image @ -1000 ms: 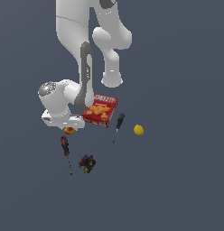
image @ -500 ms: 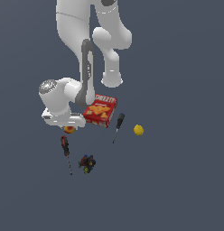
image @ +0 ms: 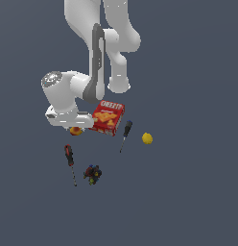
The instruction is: Pick up a designated object from a clutter of objects.
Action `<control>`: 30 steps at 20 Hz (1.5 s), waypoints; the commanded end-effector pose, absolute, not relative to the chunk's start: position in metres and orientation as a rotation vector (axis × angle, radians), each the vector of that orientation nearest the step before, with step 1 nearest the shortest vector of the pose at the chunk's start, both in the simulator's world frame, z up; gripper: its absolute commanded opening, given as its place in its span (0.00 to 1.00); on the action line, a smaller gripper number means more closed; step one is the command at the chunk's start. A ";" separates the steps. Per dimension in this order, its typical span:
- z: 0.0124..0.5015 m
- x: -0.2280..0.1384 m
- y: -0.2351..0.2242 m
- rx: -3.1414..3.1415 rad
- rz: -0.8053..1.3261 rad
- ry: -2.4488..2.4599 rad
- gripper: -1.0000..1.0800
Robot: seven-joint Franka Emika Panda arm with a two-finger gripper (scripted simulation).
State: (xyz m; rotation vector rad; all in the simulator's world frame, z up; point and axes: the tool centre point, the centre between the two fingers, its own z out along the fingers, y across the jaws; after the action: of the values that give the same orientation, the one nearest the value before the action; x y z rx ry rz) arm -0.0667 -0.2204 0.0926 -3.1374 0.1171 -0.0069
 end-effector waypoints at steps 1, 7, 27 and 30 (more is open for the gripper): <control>0.111 -0.070 -0.213 -3.138 -0.009 0.118 0.00; 0.159 -0.081 -0.191 -3.139 -0.007 0.120 0.00; 0.322 -0.111 -0.120 -3.143 0.000 0.126 0.00; 0.337 -0.113 -0.114 -3.141 0.000 0.126 0.00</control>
State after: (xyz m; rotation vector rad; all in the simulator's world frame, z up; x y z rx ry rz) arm -0.1120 -0.1173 0.3289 -3.1417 0.1255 -0.0005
